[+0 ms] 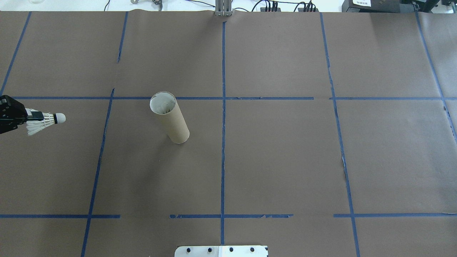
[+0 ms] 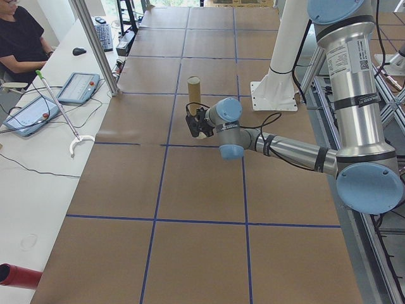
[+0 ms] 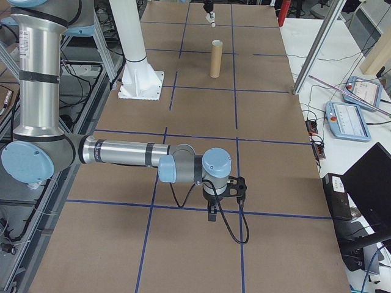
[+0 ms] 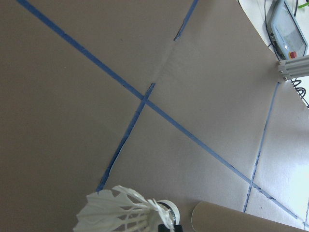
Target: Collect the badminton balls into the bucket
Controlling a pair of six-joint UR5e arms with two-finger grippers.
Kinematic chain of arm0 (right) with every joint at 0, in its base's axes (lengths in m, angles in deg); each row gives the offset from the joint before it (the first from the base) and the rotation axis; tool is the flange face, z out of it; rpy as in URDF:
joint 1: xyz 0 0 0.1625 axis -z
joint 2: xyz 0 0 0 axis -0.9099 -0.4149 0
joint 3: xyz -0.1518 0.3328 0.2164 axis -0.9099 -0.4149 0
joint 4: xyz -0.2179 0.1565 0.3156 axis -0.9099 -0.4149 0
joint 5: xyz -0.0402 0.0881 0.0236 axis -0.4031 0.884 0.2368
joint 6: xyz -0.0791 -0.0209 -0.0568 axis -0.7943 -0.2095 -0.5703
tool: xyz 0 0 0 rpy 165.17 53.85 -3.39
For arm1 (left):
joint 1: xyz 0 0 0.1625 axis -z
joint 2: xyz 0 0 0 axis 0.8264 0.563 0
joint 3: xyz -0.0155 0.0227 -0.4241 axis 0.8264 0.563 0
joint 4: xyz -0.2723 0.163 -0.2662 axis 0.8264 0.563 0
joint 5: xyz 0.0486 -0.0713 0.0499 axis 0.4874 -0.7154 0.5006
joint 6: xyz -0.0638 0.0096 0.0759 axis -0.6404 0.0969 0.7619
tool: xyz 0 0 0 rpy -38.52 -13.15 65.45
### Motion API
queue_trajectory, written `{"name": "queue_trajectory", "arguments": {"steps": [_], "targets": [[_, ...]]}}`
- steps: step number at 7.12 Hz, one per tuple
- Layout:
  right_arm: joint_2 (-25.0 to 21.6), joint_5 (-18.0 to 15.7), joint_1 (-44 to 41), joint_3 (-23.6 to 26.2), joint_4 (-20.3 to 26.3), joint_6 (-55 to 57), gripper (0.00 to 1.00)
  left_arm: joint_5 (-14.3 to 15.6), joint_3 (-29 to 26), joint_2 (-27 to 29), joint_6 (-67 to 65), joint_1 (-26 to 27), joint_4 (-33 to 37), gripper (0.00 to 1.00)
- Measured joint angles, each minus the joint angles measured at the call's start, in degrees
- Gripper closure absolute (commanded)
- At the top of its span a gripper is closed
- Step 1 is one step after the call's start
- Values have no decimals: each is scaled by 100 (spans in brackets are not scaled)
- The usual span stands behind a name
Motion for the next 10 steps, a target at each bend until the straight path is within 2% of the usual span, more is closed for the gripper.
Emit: {"name": "queue_trajectory", "arguments": {"steps": [2, 3, 4, 5, 7, 8, 9, 10], "targets": [[3, 2, -2, 0, 0, 0, 0, 95, 488, 117, 886, 28, -840, 100], [3, 4, -3, 0, 0, 1, 0, 237, 706, 235, 1421, 28, -1327, 100], [4, 2, -1, -1, 0, 2, 0, 371, 927, 460, 1912, 27, -1976, 100], [4, 3, 0, -2, 0, 0, 0, 454, 1198, 845, 2390, 27, -2906, 100], [4, 6, -1, -1, 0, -2, 0, 562, 1558, 2121, 3258, 24, -5208, 100], [6, 3, -2, -1, 0, -3, 0, 687, 1597, 3094, 3736, 15, -6720, 100], [7, 3, -4, 0, 0, -1, 0, 881, 1605, 3895, 4060, -25, -7926, 100], [7, 6, -4, 0, 0, -1, 0, 1006, 1599, 4347, 4203, -128, -8578, 100]]}}
